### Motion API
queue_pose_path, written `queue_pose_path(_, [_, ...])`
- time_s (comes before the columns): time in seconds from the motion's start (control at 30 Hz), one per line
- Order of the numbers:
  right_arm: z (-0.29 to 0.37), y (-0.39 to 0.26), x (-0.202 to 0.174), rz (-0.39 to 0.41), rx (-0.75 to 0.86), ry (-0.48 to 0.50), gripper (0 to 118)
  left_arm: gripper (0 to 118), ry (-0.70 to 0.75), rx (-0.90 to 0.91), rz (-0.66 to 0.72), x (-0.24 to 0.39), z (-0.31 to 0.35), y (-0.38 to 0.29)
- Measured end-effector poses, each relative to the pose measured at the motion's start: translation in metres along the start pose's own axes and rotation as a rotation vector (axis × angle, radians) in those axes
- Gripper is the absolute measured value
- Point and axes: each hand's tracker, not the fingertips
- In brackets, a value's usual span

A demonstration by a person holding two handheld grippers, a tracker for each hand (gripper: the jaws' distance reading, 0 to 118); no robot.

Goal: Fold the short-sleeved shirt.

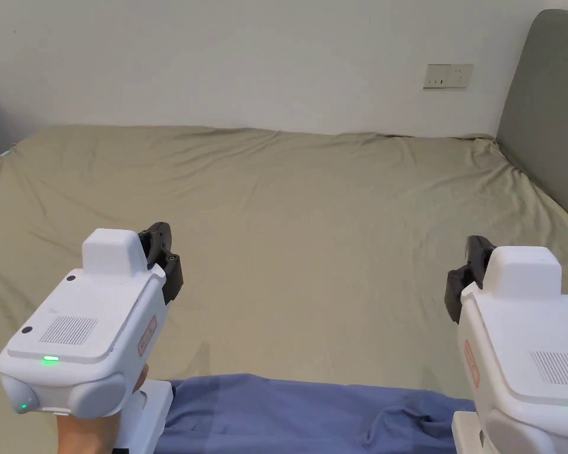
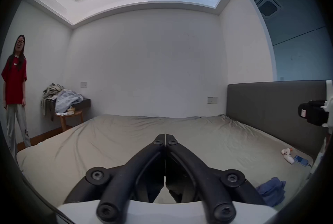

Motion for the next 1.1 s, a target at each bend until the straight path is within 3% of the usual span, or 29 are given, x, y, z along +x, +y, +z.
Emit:
queue_pose_path(0.23, [-0.002, -0.001, -0.003, -0.003, -0.015, -0.005, 2, 0, -0.023, -0.054, -0.004, -0.01, -0.006, -0.004])
queue_pose_path(0.5, [-0.012, -0.007, -0.003, 0.004, -0.042, 0.012, 2, 0, -0.142, -0.378, 0.407, -0.107, -0.021, -0.042])
queue_pose_path(0.73, [-0.025, -0.015, -0.008, 0.033, -0.083, 0.029, 2, 0, -0.169, -0.653, 0.612, -0.186, -0.016, -0.104])
queue_pose_path(0.93, [-0.04, -0.026, -0.017, 0.058, -0.147, 0.061, 2, 3, -0.172, -0.827, 0.662, -0.211, -0.015, -0.149])
queue_pose_path(0.97, [-0.041, -0.027, -0.019, 0.063, -0.153, 0.062, 2, 13, -0.183, -0.836, 0.659, -0.214, -0.016, -0.156])
queue_pose_path(1.0, [-0.043, -0.029, -0.021, 0.069, -0.16, 0.064, 2, 37, -0.181, -0.849, 0.676, -0.217, -0.018, -0.163])
queue_pose_path(1.07, [-0.047, -0.031, -0.023, 0.072, -0.169, 0.069, 2, 99, -0.181, -0.905, 0.714, -0.22, -0.023, -0.177])
queue_pose_path(1.1, [-0.047, -0.032, -0.024, 0.073, -0.176, 0.07, 2, 108, -0.189, -0.916, 0.72, -0.22, -0.025, -0.183])
